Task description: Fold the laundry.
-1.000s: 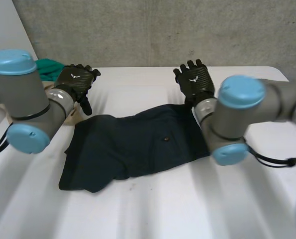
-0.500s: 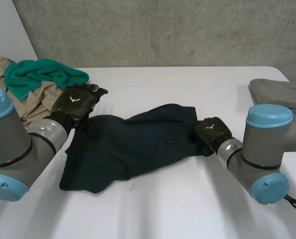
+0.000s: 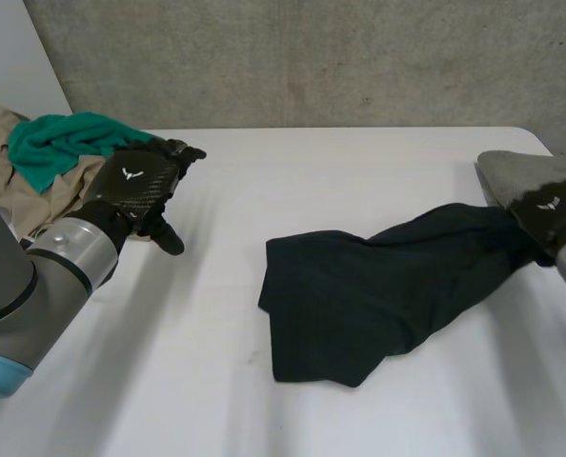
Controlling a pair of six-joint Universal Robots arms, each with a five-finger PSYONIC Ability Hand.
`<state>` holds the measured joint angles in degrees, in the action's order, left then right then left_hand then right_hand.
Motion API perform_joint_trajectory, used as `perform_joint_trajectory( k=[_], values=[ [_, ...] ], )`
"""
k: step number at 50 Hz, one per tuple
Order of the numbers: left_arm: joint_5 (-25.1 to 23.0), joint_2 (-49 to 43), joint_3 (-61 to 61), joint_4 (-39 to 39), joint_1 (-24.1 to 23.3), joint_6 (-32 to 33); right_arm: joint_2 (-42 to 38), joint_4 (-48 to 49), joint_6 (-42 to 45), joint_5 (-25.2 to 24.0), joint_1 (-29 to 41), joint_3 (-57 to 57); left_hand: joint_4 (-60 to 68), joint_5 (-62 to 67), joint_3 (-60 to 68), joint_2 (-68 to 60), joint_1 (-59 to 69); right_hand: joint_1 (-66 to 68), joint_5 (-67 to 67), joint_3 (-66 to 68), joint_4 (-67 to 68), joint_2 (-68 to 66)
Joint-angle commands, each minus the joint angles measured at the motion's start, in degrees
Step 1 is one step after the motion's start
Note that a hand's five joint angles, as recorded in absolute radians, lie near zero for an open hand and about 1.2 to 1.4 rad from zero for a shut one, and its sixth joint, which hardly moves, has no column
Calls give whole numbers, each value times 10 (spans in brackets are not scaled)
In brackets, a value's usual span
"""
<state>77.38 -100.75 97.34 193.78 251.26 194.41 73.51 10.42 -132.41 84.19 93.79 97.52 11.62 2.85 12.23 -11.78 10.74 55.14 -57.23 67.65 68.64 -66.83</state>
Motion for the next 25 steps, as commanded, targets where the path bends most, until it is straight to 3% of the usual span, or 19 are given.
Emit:
perform_joint_trajectory(
  k=[1, 7, 11, 12, 13, 15, 19, 21, 25],
  values=[
    [3, -1, -1, -1, -12, 1, 37, 125, 15, -59, 169, 27, -16, -29, -22, 18, -7, 249, -128, 123, 114, -132],
    [5, -2, -7, 0, -23, 1, -16, 203, 53, -244, 296, 79, -16, -29, -22, 18, -7, 249, -128, 123, 114, -132],
    [12, -10, -17, -1, -38, 3, -71, 154, 88, -239, 323, 53, -16, -29, -22, 18, -7, 223, -103, 98, 88, -106],
    [15, -12, -20, -1, -41, 4, -75, 139, 93, -229, 323, 44, -16, -29, -22, 18, -7, 88, 33, -37, -47, 29],
    [18, -15, -22, -1, -44, 5, -75, 98, 92, -208, 325, 26, -16, -29, -22, 18, -7, -235, 355, -360, -369, 351],
    [27, -17, -30, 2, -49, 8, -70, 68, 67, -190, 322, 14, -16, -29, -22, 18, -7, -442, 563, -567, -577, 559],
    [48, -23, -56, 12, -64, 6, -17, 72, -99, -184, 291, 0, -16, -29, -22, 18, -7, -451, 572, -577, -586, 568],
    [57, -30, -71, 14, -74, 5, 30, 80, -224, -186, 258, -5, -16, -29, -22, 18, -7, -451, 572, -577, -586, 568],
    [74, -55, -114, 8, -109, 8, 48, 79, -396, -183, 213, -24, -16, -29, -22, 18, -7, -451, 572, -577, -586, 568]
  ],
)
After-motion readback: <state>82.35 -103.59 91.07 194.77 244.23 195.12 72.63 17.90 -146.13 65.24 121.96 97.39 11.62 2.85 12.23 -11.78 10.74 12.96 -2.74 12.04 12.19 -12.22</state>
